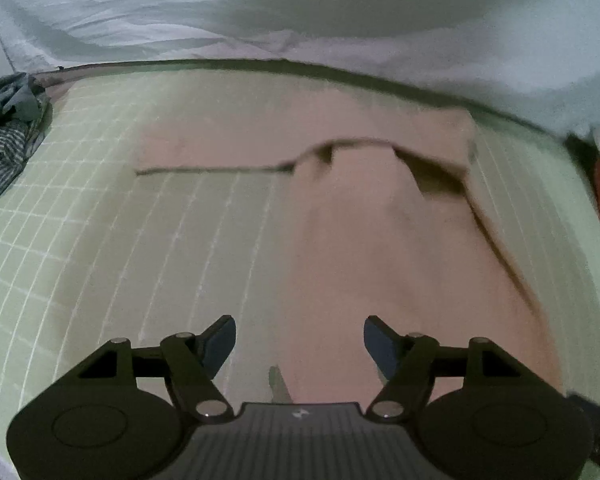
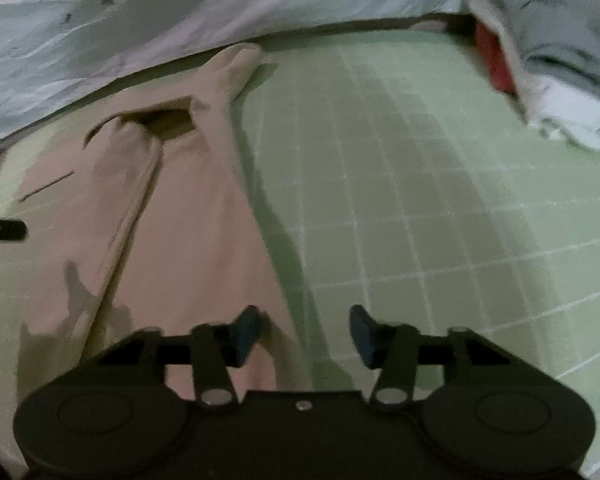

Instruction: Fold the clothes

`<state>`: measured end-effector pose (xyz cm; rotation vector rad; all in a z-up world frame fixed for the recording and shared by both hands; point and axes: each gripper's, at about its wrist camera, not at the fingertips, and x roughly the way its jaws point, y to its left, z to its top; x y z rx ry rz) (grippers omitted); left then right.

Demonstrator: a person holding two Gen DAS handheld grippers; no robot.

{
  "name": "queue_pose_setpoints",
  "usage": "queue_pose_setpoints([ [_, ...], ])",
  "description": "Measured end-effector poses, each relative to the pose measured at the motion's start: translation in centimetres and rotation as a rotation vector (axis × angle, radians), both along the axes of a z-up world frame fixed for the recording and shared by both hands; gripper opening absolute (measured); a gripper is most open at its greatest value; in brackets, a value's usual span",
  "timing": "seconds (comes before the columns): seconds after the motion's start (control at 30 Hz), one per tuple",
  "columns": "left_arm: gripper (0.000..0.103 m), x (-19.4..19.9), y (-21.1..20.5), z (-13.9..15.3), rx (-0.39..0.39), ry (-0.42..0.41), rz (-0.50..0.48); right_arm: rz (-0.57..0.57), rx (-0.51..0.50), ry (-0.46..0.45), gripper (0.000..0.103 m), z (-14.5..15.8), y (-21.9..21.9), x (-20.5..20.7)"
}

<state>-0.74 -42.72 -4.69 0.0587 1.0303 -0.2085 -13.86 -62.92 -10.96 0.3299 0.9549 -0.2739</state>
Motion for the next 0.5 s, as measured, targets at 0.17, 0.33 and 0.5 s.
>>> queue_pose_setpoints([
  [0.17,0.072,-1.4,0.0,0.6,0.022,0.012,-0.033,0.059,-0.001,-0.043,0.006,-0.3,1.6,-0.7],
  [0.33,0.072,0.1,1.0,0.8,0.016,0.013,-0.109,0.066,-0.088,-0.080,0.005,0.9,4.3,-0.5],
  [0.5,0.072,2.1,2.1,0.5,0.004,0.016,-0.206,0.031,-0.178,-0.101,0.005,1.6,8.2,-0.3],
])
